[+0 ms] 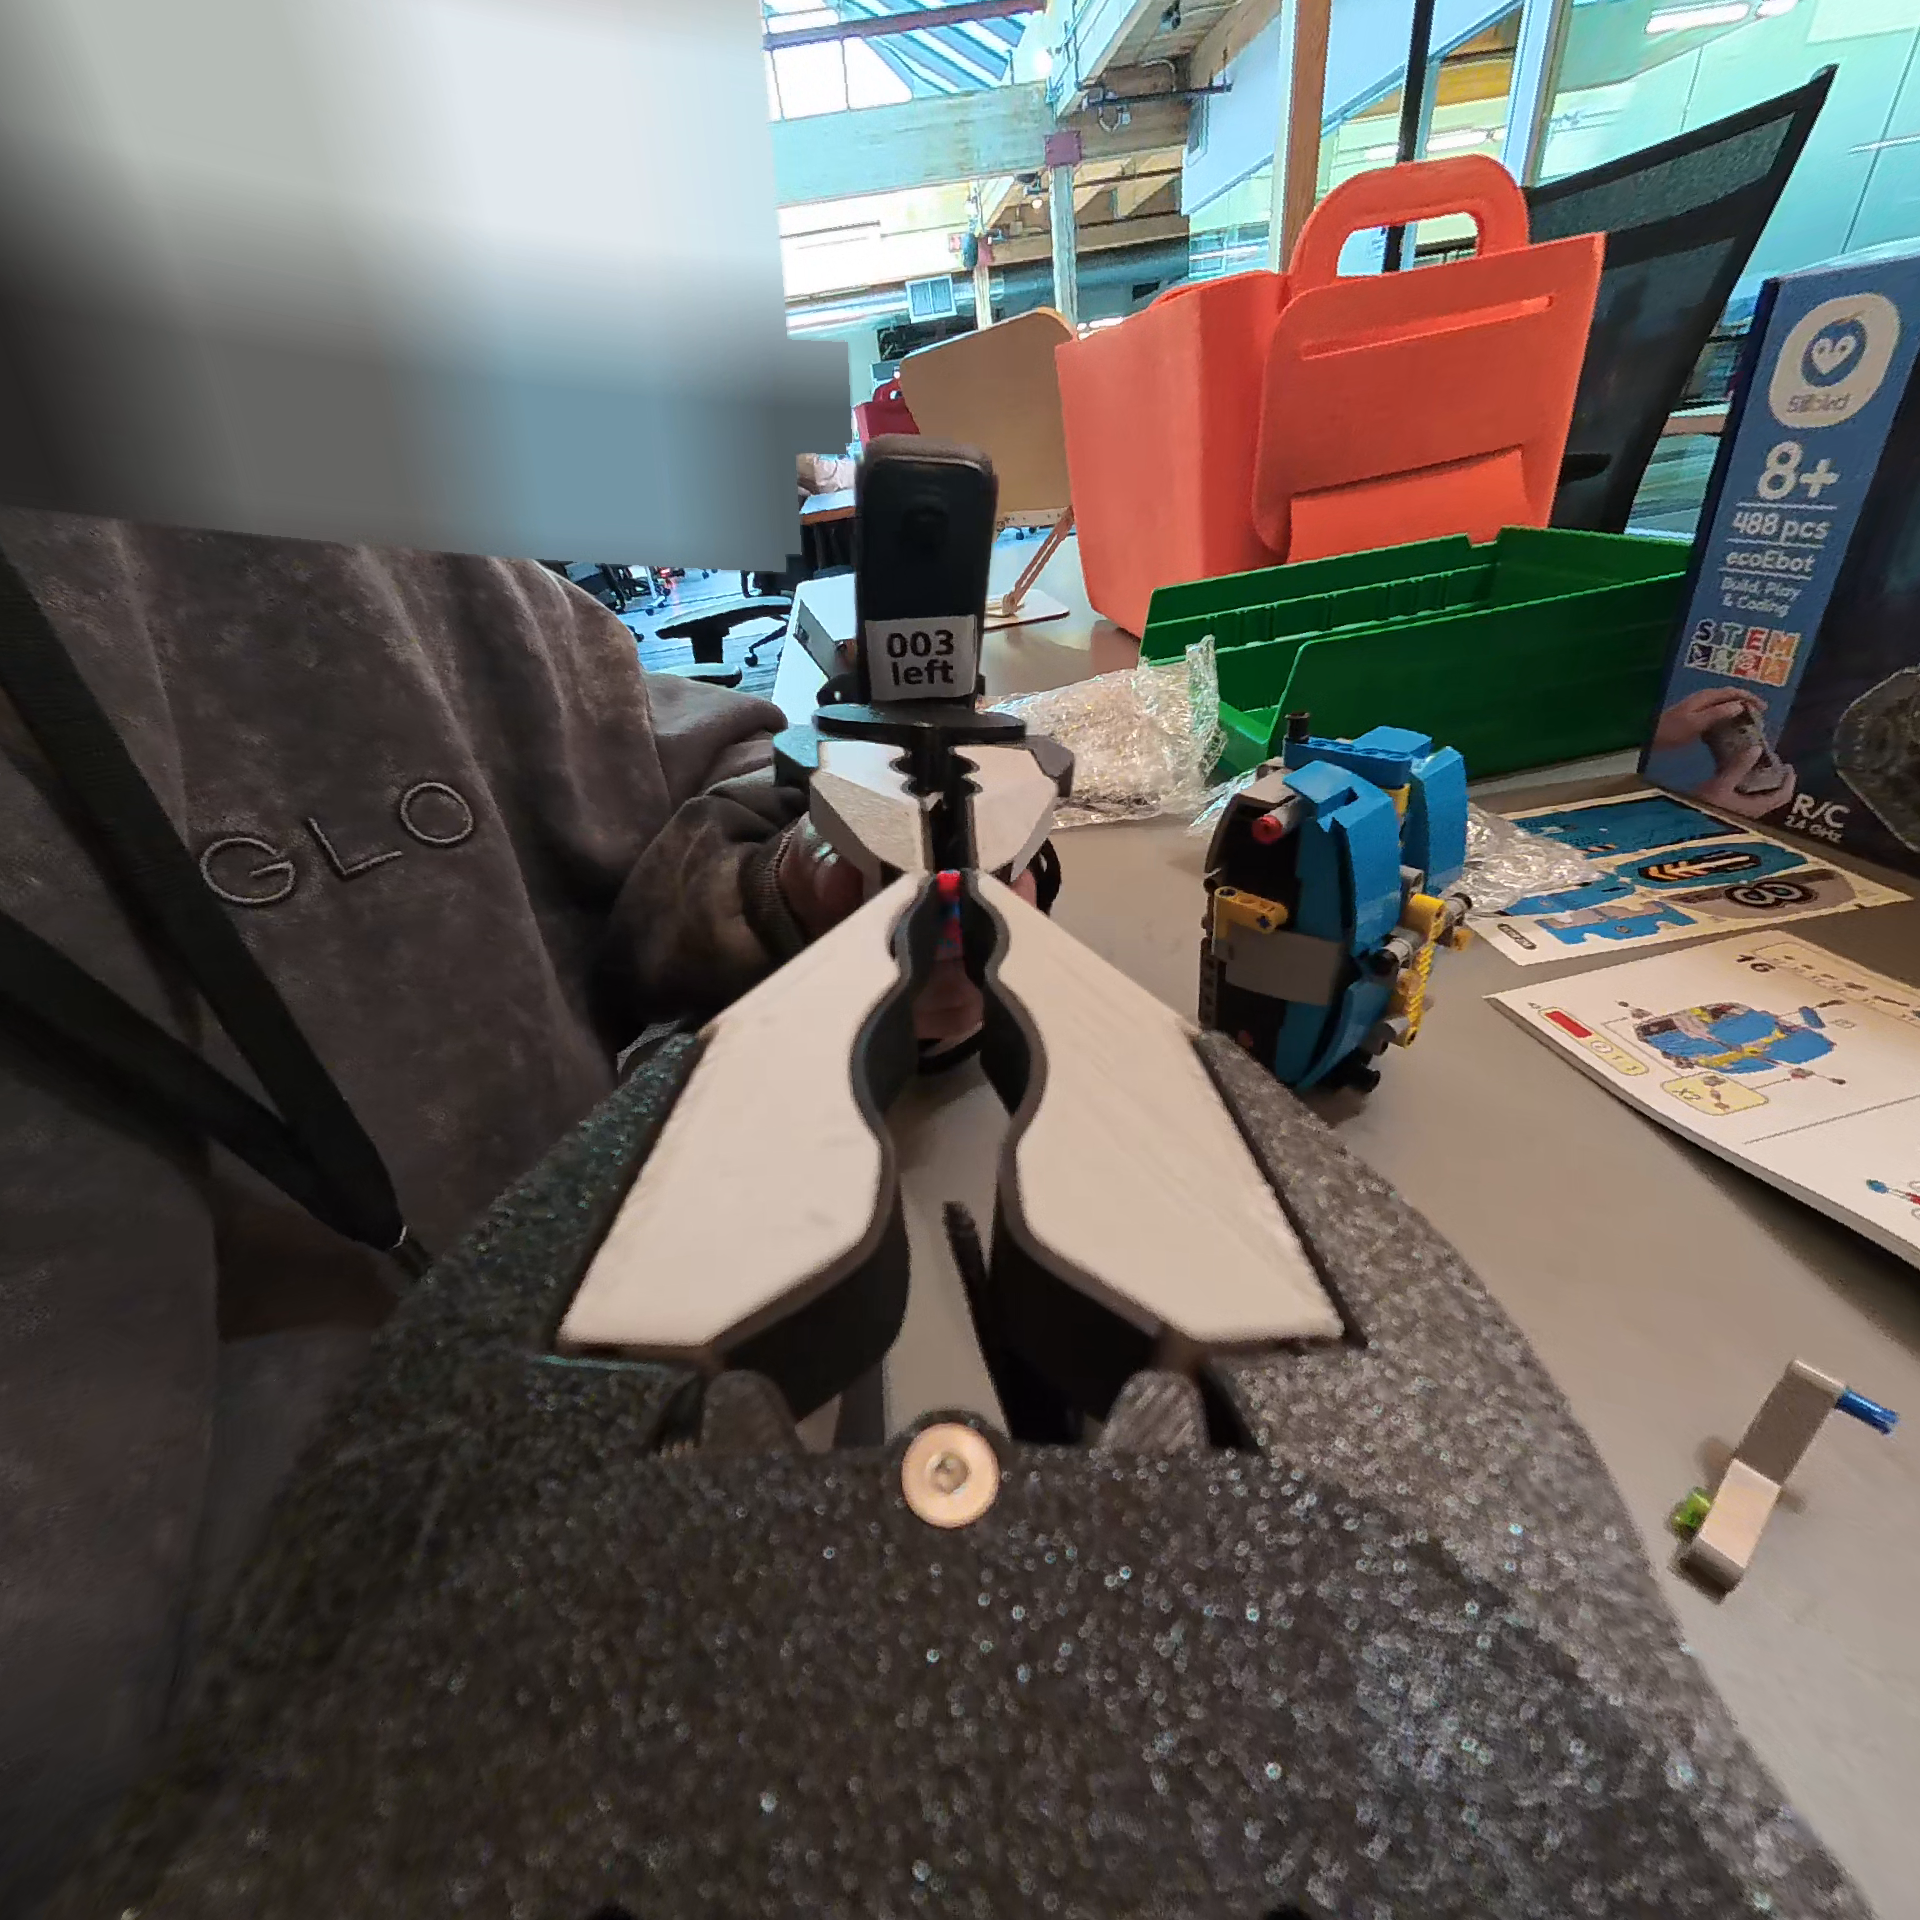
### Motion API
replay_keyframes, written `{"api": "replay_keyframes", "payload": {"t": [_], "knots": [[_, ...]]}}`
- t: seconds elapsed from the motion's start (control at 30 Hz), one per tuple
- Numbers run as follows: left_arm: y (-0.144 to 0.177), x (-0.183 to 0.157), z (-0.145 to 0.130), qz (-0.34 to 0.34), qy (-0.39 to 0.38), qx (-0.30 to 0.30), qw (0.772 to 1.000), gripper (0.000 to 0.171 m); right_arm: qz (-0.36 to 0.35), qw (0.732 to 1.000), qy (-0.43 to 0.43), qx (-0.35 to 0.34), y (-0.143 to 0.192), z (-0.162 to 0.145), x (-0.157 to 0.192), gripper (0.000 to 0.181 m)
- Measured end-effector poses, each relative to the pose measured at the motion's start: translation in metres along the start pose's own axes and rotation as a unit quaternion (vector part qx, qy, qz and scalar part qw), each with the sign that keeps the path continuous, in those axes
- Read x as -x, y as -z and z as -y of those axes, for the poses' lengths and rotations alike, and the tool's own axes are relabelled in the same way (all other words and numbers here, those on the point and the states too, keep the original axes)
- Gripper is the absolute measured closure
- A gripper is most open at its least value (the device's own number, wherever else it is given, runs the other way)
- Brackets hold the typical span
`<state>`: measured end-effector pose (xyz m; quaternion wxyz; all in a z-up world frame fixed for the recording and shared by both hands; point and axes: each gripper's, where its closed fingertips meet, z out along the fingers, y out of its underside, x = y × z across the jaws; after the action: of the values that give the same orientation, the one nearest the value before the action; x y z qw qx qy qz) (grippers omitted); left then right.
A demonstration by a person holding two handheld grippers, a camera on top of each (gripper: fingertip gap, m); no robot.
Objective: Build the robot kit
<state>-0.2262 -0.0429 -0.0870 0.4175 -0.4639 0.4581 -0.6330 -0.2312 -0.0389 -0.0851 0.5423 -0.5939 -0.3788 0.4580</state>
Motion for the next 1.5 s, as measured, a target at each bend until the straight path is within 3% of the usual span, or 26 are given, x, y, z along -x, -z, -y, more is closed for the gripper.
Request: {"api": "replay_keyframes", "payload": {"t": [0.27, 0.43, 0.63, 0.83, 1.07, 1.33, 1.5], "knots": [[-0.001, -0.001, -0.002, -0.007, 0.013, 0.005, 1.0, 0.166, -0.004, 1.0, 0.008, -0.001, 0.0, 0.0, 0.0, 0.179], [-0.002, 0.005, -0.01, 0.048, -0.077, 0.036, 0.995, 0.166, 0.012, 0.999, -0.04, 0.009, -0.003, -0.005, -0.001, 0.179], [0.002, 0.021, -0.006, 0.12, -0.162, 0.046, 0.978, 0.166, -0.045, 0.998, -0.038, 0.006, 0.001, -0.004, -0.016, 0.178], [0.002, 0.018, -0.007, 0.134, -0.209, 0.05, 0.967, 0.166, -0.065, 0.996, -0.067, 0.0, -0.003, -0.007, -0.021, 0.178], [0.003, 0.016, -0.003, 0.129, -0.199, 0.038, 0.971, 0.165, -0.044, 0.994, -0.095, -0.019, -0.004, -0.004, -0.017, 0.178], [0.003, 0.012, 0.0, 0.16, -0.284, 0.037, 0.945, 0.166, 0.004, 0.983, -0.176, -0.052, -0.005, -0.001, -0.013, 0.179], [0.003, 0.008, 0.002, 0.147, -0.254, 0.022, 0.956, 0.166, 0.015, 0.984, -0.167, -0.061, -0.006, 0.003, -0.008, 0.178]]}}
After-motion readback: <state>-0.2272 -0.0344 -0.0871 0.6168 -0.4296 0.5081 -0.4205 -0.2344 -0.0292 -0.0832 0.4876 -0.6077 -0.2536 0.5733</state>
